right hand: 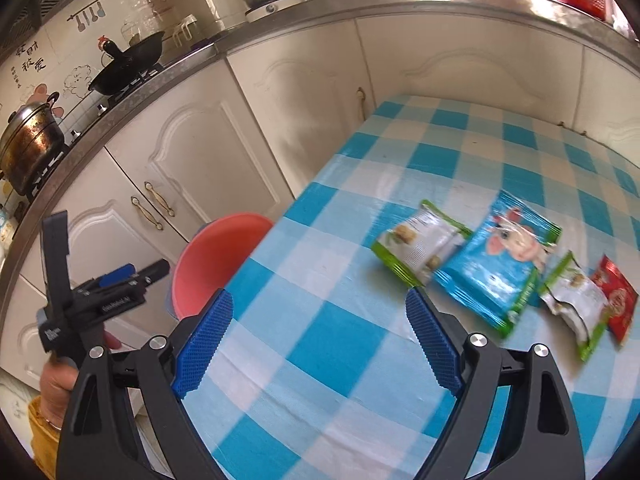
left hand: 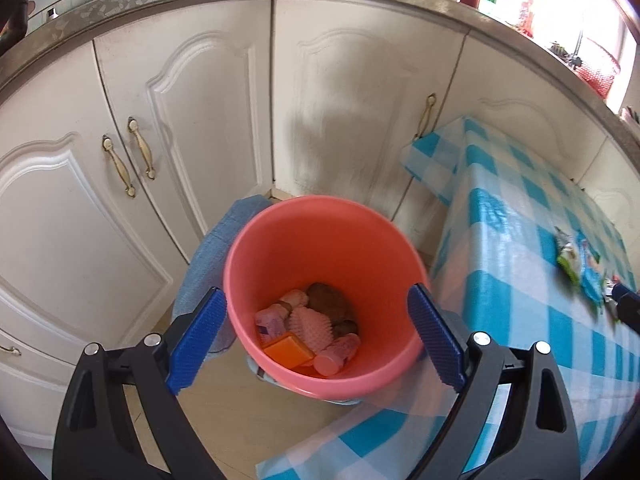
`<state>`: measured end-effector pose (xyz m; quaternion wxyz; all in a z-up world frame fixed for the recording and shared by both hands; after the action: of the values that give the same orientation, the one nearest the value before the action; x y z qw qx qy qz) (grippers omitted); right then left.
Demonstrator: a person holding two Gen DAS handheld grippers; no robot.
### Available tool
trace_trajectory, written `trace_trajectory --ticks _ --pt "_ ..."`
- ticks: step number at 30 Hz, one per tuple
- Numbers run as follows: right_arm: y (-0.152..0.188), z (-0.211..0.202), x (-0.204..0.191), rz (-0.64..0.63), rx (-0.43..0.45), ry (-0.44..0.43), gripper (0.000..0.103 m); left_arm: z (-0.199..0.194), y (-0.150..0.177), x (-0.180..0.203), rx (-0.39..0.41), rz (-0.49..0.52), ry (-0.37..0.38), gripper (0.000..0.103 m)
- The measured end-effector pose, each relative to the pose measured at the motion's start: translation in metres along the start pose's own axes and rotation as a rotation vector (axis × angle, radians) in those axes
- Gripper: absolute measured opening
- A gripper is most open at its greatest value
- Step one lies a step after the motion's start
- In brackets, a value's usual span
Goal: Collect trash
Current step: 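Move both open tools back over the table toward the snack packets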
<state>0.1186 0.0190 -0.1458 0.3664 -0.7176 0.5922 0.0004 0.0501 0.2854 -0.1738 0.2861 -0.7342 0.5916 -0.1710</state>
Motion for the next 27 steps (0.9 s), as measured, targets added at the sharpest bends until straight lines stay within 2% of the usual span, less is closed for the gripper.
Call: trace_trajectory --ticks 11,18,27 --pt "0.024 -0.038 0.056 0.050 0.045 0.034 0.092 -0.031 -0.010 0.050 0.051 0.041 0.115 0.094" --pt "0.034 -0.063 0.098 0.117 0.074 0.053 0.092 -0.044 -0.013 0.097 0.076 0.104 0.223 0.095" --pt "0.043 -0.099 0.160 0.228 0.129 0.079 0.092 -0.053 -0.013 0.170 0.084 0.248 0.336 0.095"
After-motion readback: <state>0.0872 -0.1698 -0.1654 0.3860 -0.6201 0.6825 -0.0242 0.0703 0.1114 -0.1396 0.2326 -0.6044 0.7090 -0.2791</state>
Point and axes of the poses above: each gripper's, at about its wrist camera, not at the fingertips, and z roughly the way its jaws point, x to its right, y to its underside, the point moved 4 cm from there along z, roughly the way its jaws point, and after that the axes turned 15 degrees about z, right-handed, at the moved point
